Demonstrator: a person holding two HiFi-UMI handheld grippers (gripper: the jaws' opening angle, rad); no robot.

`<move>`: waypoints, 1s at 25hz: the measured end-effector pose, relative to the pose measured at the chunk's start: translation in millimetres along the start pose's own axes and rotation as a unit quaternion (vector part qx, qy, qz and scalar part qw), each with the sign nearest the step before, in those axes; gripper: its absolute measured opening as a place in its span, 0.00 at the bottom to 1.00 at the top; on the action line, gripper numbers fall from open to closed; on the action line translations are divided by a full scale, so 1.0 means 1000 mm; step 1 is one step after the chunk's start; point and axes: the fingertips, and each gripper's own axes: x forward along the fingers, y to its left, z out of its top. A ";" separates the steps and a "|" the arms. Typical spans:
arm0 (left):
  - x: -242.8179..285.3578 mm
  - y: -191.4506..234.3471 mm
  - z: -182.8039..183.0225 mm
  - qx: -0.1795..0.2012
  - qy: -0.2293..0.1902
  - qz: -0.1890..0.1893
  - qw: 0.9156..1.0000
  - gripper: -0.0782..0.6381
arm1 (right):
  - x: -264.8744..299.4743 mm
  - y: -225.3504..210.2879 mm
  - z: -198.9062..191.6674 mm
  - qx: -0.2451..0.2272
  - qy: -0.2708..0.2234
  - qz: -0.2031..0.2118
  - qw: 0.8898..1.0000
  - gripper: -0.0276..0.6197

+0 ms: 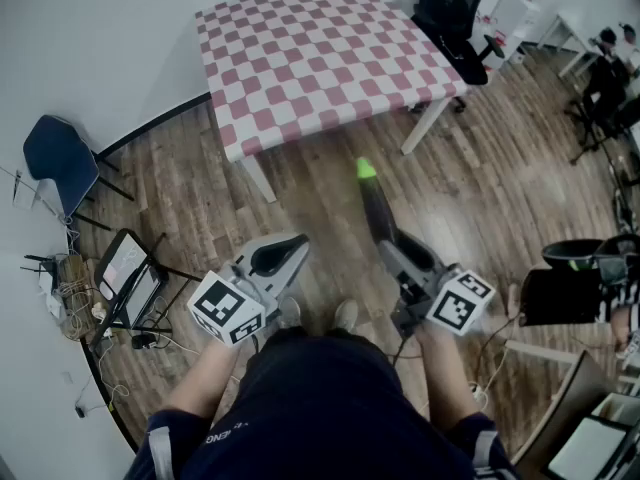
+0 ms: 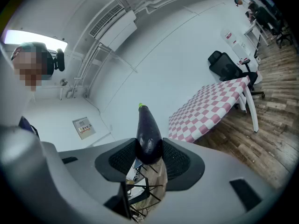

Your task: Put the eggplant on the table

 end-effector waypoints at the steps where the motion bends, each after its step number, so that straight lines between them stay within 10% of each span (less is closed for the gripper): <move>1: 0.001 0.000 0.000 0.001 0.000 0.000 1.000 0.16 | 0.000 -0.001 0.002 -0.001 -0.001 0.000 1.000 0.33; 25: 0.059 -0.053 0.006 0.026 -0.014 0.031 0.999 0.16 | -0.073 -0.057 0.042 0.012 -0.011 0.022 1.000 0.33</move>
